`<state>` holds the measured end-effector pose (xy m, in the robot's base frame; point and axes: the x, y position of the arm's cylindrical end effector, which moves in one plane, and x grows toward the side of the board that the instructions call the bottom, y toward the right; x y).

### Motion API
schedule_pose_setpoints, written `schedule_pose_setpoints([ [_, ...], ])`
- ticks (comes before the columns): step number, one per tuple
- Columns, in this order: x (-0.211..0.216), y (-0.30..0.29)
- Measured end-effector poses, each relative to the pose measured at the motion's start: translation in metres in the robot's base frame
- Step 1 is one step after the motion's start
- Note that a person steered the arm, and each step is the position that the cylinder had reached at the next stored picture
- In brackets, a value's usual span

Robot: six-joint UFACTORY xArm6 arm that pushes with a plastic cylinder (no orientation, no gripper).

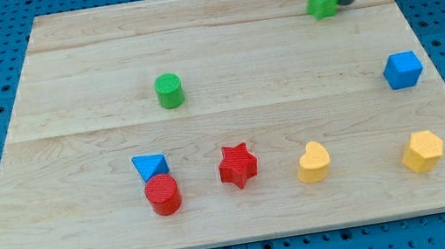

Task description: Slide green star closer to the green circle

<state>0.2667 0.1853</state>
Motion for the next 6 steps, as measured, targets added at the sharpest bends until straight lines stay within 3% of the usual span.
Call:
schedule_pose_setpoints([
  [1,-0.011,-0.06],
  [2,-0.029,-0.05],
  [4,-0.054,-0.112],
  [5,-0.044,-0.115],
  [6,-0.042,-0.063],
])
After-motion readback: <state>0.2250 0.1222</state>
